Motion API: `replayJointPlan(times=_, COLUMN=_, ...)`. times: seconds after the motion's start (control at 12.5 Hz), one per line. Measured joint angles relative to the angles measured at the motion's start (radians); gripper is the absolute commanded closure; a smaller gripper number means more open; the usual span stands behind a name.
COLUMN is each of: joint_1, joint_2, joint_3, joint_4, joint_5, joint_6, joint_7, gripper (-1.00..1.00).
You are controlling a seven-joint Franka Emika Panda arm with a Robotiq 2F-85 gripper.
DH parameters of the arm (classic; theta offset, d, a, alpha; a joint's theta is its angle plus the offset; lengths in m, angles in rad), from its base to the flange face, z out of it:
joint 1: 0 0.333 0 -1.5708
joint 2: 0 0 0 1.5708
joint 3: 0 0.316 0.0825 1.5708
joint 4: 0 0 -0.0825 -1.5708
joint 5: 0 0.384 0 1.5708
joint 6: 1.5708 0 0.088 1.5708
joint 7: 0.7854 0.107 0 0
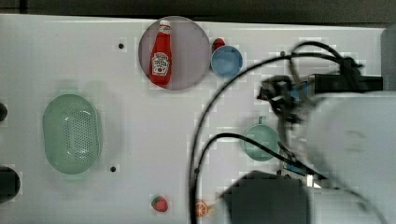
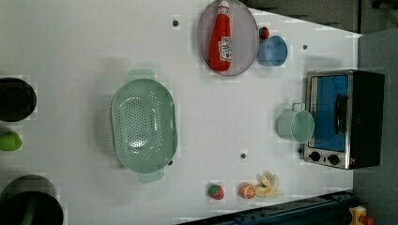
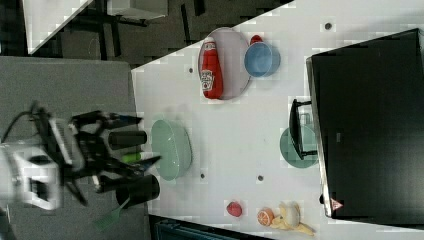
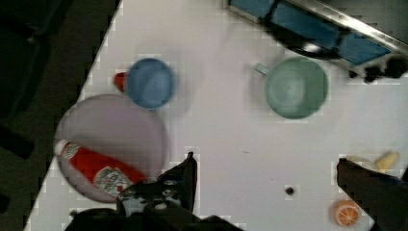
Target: Drag strainer right to left.
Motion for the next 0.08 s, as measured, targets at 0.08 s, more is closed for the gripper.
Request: replayJointPlan(times=0.08, joint_1=-0.011, joint_2=0.0, joint_3=-0.014, joint_4=-0.018, joint_5=0.014, joint_6=-0.026, joint_7=-0.016, gripper=-1.0)
